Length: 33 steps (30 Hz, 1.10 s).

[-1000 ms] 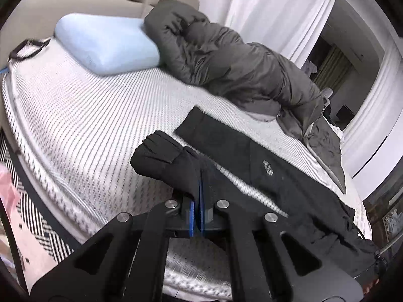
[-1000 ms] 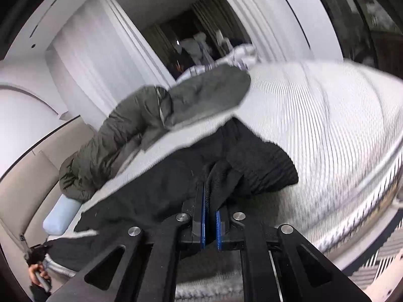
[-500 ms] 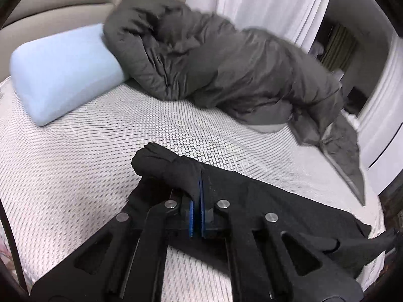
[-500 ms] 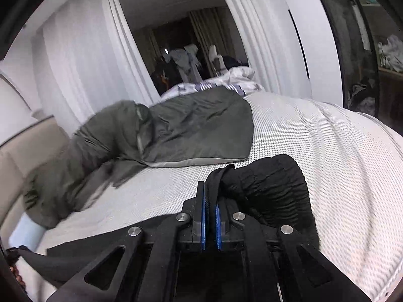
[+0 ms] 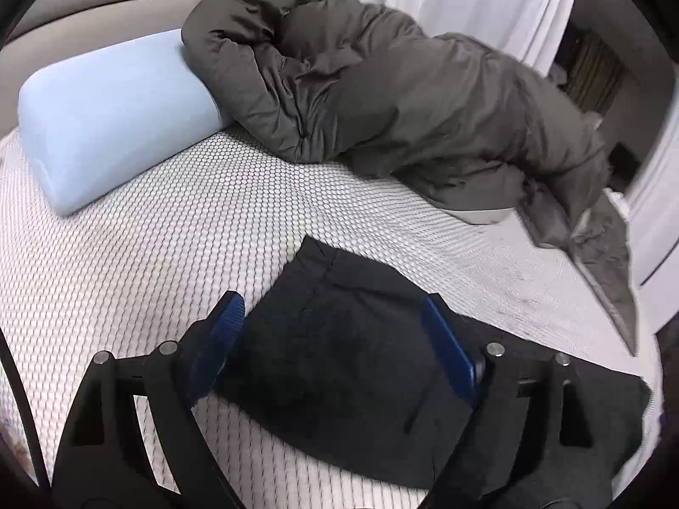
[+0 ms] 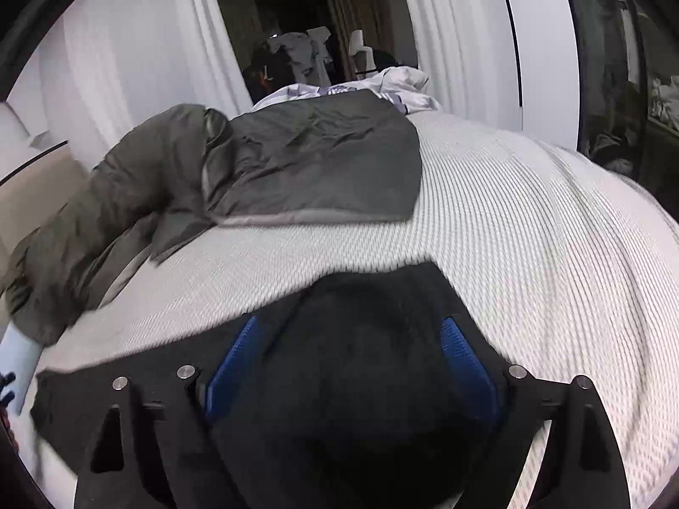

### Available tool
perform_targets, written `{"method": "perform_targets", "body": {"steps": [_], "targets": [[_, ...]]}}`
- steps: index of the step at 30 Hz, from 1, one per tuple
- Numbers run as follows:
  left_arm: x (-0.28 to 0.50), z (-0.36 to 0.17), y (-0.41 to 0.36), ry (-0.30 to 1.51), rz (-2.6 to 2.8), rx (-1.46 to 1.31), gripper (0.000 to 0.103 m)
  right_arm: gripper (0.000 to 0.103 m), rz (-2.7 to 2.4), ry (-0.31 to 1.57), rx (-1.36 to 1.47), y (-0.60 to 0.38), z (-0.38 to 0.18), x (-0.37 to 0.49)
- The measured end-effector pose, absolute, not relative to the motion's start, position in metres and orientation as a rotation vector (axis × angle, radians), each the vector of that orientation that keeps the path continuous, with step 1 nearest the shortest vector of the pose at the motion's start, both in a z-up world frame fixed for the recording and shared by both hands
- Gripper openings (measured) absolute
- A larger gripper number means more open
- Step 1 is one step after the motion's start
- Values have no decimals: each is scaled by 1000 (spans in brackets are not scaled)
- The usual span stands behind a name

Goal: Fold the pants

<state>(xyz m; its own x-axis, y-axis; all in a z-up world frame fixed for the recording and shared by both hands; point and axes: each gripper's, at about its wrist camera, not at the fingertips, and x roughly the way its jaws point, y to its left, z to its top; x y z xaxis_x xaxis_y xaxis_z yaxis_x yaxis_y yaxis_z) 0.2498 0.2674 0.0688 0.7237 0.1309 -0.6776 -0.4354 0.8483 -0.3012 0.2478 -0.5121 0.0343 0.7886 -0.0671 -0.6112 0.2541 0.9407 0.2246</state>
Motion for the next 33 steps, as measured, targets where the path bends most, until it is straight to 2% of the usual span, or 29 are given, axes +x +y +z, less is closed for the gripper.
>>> {"method": "perform_targets", "body": {"steps": [3, 7, 15, 18, 19, 20, 22, 23, 26, 33], "targets": [[216, 64, 261, 693, 266, -494, 83, 94, -131, 640, 364, -506, 20, 198], [175, 31, 253, 747, 173, -670, 82, 94, -83, 653, 488, -505, -1, 153], [205, -28, 238, 874, 97, -798, 69, 94, -30, 755, 582, -503, -37, 113], [219, -41, 239, 865, 129, -834, 61, 94, -31, 777, 568, -504, -43, 107], [222, -41, 241, 855, 149, -834, 51, 94, -42, 783, 553, -504, -45, 108], [223, -42, 240, 848, 168, -829, 33, 94, -63, 796, 533, -502, -47, 110], [225, -43, 246, 838, 196, -827, 17, 94, -105, 812, 482, -498, -48, 112], [226, -45, 249, 828, 194, -839, 13, 94, -116, 810, 457, -496, -48, 112], [223, -48, 254, 812, 174, -853, 8, 94, -128, 809, 390, -488, -50, 114], [224, -41, 251, 813, 188, -789, 7, 94, -155, 818, 248, -468, -53, 135]]}}
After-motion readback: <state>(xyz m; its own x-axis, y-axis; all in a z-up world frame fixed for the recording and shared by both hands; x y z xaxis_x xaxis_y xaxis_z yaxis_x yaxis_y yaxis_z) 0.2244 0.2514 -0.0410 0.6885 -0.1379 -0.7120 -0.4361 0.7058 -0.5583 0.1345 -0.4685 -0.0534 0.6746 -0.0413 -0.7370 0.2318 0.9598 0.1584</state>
